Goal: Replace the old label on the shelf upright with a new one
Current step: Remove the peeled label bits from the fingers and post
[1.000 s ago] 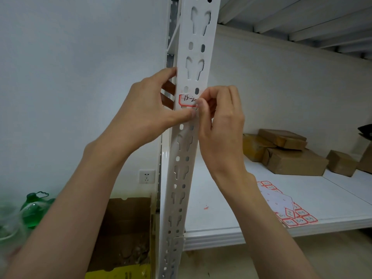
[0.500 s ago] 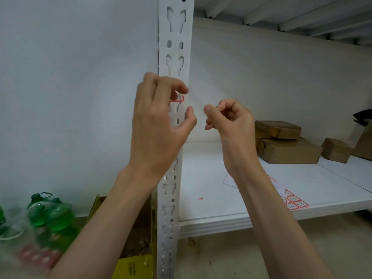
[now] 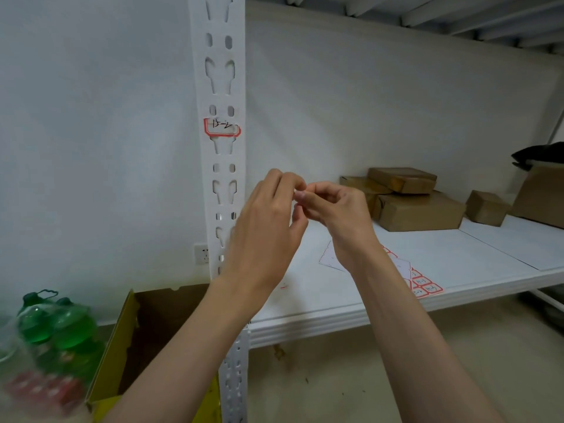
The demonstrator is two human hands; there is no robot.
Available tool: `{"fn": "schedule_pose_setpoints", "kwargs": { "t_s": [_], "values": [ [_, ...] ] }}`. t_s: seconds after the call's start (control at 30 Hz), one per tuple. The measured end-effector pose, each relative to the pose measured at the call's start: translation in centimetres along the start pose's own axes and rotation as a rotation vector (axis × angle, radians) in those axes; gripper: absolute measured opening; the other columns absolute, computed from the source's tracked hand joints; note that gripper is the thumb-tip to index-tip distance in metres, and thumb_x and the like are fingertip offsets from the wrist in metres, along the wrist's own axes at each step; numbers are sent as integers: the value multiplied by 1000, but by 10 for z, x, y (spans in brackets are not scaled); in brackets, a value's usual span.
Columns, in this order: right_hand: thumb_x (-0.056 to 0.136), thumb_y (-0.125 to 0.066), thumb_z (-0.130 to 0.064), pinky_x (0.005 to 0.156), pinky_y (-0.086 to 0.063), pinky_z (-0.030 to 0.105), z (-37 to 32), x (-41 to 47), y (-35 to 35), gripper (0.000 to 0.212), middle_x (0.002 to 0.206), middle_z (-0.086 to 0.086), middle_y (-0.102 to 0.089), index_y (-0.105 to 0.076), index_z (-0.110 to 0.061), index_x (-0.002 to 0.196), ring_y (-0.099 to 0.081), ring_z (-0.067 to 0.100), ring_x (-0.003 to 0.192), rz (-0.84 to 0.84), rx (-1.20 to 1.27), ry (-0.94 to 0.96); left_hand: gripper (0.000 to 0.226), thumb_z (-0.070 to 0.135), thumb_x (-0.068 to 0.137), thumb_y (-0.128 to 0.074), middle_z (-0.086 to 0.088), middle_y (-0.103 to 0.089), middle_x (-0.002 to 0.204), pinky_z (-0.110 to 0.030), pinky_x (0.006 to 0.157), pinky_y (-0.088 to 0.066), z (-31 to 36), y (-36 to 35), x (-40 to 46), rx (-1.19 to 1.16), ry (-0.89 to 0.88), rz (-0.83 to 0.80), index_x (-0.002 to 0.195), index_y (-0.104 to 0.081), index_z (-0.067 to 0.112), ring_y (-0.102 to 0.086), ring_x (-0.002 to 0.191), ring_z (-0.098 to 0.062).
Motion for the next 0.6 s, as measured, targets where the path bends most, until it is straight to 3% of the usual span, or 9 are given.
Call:
{"fn": "schedule_pose_setpoints", "kwargs": {
  "t_s": [0.13,0.27,0.43,0.6],
  "values": [
    [87,-74,-4,73,-61,27,14,0,10,17,82,18,-66,-70,10,95,-67,26,74,-4,14,-73,27,11,95,-65,3,-57,113,-34,79,-57,-18,-21,-8,-74,212,-90,119,-55,18,-57,86,-12],
    [90,-71,-5,74,-61,27,24,0,15,14,82,18,-63,-70,9,94,-65,26,75,-15,-6,-102,28,15,97,-63,2,-59,117,-38,81,-56,-27,-36,-14,-99,294,-113,124,-55,20,-63,89,-18],
    [92,-68,-3,73,-60,26,33,0,14,10,79,14,-67,-71,6,91,-69,18,68,-48,-28,-106,20,20,98,-64,7,-62,109,-17,72,-47,-37,-49,-17,-150,362,-90,117,-59,21,-59,82,-6],
    [92,-67,-3,73,-61,27,42,1,15,15,86,20,-72,-70,11,96,-73,24,75,-34,-34,-107,13,12,95,-66,9,-65,97,-21,73,-53,-43,-56,-21,-199,385,-58,104,-63,22,-62,80,-2]
  ]
}}
Point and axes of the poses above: each hand's wrist, its own x-axis towards the middle knuckle, its own y-axis out of the back of the hand, z = x × y, the point moved 7 cm from there along x, towards the middle knuckle
